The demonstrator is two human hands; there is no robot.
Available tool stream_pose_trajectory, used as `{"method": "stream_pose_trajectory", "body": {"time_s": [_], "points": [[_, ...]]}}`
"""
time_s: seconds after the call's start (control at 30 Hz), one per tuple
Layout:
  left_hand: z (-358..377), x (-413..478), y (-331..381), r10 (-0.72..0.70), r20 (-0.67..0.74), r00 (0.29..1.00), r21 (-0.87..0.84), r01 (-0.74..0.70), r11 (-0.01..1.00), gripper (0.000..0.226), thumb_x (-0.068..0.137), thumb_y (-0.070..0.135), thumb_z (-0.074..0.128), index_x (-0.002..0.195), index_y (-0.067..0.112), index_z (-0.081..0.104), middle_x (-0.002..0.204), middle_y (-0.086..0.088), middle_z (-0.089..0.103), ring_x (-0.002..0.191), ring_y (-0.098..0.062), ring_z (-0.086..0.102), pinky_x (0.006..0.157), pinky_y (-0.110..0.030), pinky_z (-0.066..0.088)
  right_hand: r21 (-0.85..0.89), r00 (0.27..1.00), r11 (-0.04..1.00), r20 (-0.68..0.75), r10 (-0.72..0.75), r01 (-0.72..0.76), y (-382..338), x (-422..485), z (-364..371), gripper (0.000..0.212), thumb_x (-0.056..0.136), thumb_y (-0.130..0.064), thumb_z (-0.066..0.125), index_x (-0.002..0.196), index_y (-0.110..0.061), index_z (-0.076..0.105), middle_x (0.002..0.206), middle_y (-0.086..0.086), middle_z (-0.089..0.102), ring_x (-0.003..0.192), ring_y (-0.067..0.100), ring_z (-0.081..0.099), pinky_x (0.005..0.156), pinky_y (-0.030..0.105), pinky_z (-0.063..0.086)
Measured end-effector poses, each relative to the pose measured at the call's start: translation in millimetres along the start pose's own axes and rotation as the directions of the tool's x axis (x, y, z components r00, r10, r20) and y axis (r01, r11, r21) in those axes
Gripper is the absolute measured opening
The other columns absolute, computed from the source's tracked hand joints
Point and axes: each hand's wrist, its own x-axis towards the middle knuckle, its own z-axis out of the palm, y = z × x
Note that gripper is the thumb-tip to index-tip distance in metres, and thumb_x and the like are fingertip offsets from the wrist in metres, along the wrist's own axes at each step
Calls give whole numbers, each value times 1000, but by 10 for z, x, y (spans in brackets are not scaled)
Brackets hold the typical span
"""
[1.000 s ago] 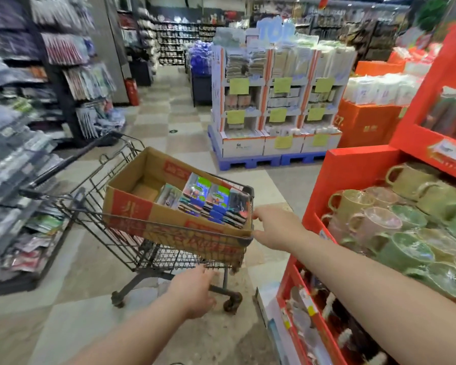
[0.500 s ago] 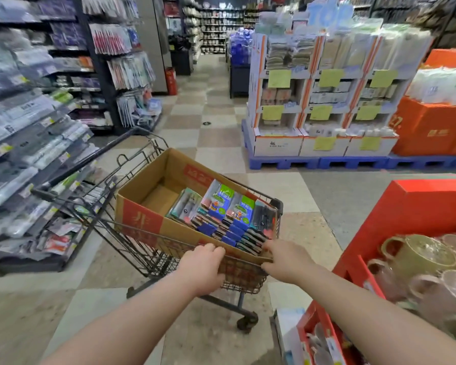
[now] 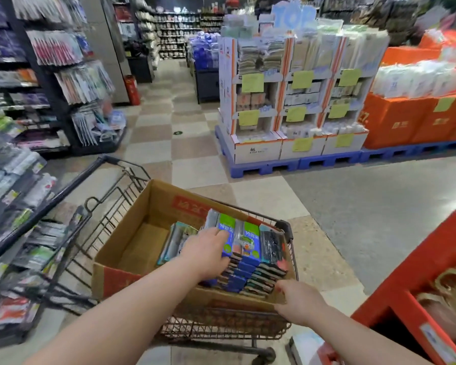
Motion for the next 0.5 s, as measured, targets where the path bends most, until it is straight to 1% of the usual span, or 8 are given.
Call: {"method": "stream_pose_trajectory", "body": {"time_s": [0.13, 0.27, 0.37, 0.5], "points": [[43, 228, -421, 5, 38, 999, 8, -5, 1000, 60, 91, 40, 53, 146, 23, 33, 143, -2, 43, 131, -24, 42, 103, -40, 43, 48, 998, 998, -32, 53, -51, -241, 304, -60, 40, 85, -35, 52, 124, -27, 53, 128, -1, 60, 117, 23, 57, 92, 32, 46], [175, 421, -687, 6, 88, 996, -20, -4, 1000, 58, 91, 38, 52, 144, 23, 34, 142, -2, 43, 129, -24, 43, 101, -39, 42, 56, 997, 996, -34, 75, -73, -407, 567, -121, 39, 88, -34, 54, 126, -26, 53, 130, 0, 58, 120, 23, 54, 95, 31, 44], [293, 553, -801, 4, 143, 990, -34, 1, 999, 58, 91, 39, 52, 144, 24, 33, 141, -2, 44, 128, -24, 45, 100, -39, 44, 70, 996, 994, -9, 88, -87, -436, 760, -151, 37, 88, -36, 55, 124, -25, 53, 127, -1, 59, 116, 22, 57, 92, 31, 46], [467, 736, -962, -22, 216, 976, -48, 33, 998, 59, 91, 41, 52, 144, 24, 32, 141, -2, 43, 127, -24, 45, 100, -39, 44, 76, 991, 990, 61, 117, -121, -397, 1041, -172, 37, 86, -37, 56, 121, -25, 54, 124, 0, 61, 112, 22, 58, 90, 33, 49]]}}
